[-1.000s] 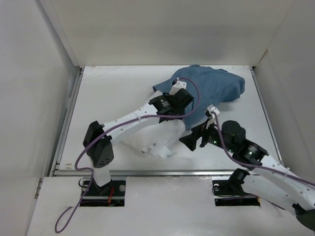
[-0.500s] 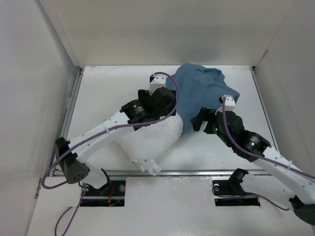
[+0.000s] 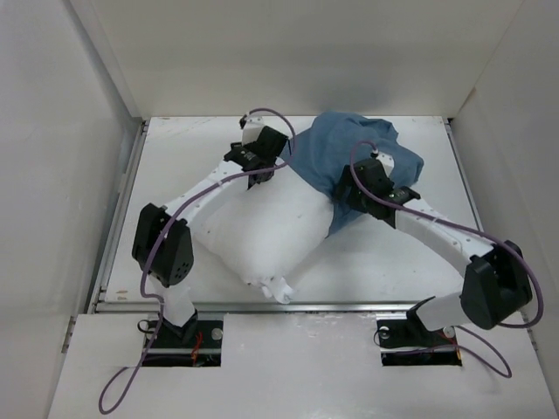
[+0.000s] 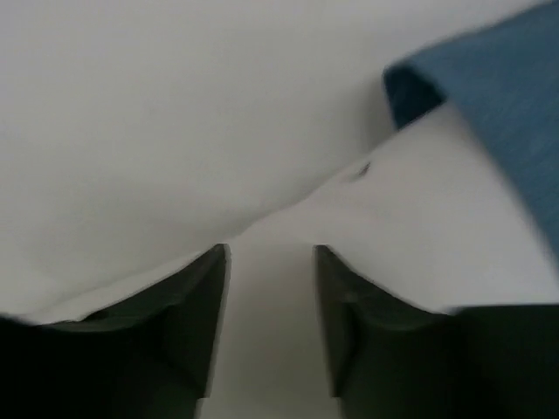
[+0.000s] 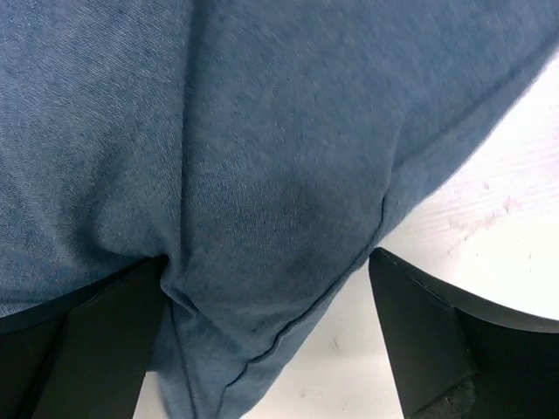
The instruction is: Put the pillow into the pillowcase
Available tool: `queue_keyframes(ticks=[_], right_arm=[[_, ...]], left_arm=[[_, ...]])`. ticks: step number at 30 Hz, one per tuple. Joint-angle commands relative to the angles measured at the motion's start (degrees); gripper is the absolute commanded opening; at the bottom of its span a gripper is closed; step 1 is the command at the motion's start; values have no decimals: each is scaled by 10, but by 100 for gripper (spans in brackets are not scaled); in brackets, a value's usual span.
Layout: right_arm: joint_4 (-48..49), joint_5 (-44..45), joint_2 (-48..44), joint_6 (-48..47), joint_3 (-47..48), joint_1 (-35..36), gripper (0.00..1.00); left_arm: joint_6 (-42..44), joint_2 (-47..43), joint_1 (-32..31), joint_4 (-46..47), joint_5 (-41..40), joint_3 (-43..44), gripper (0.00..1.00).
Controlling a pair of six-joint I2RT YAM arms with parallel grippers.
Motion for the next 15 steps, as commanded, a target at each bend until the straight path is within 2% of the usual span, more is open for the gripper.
queue_keyframes(ticks=[1,2,5,9,12,13,14,15], right_arm=[[59,-19,18,-18,54,-38,100],[60,-19,33,-26,65,-47,100],[71,-24,54,-60,109,-73,100],[72,-36,92,-122,166,-86,100],[42,-17,86,-135,185,-86,100],[36,-17,55,-143,185,-86,100],[30,-24,35,-153,174,-86,100],[30,-42,13,-159,157,-86,100]], left_arm=[[-34,-32,-30,-50,-20,-56,35],[-39,-52,-46,-44,-11,-70,28],[-51,-98,-77,-17,88,-129,12],[-57,-155,-135,94,248,-221,12],[-73,-172,-159,99,219,-226,19],[-83,-180,-159,74,172,-214,24],[-99,-180,-159,56,146,-208,35],[-107,-188,-154,38,123,-201,41]])
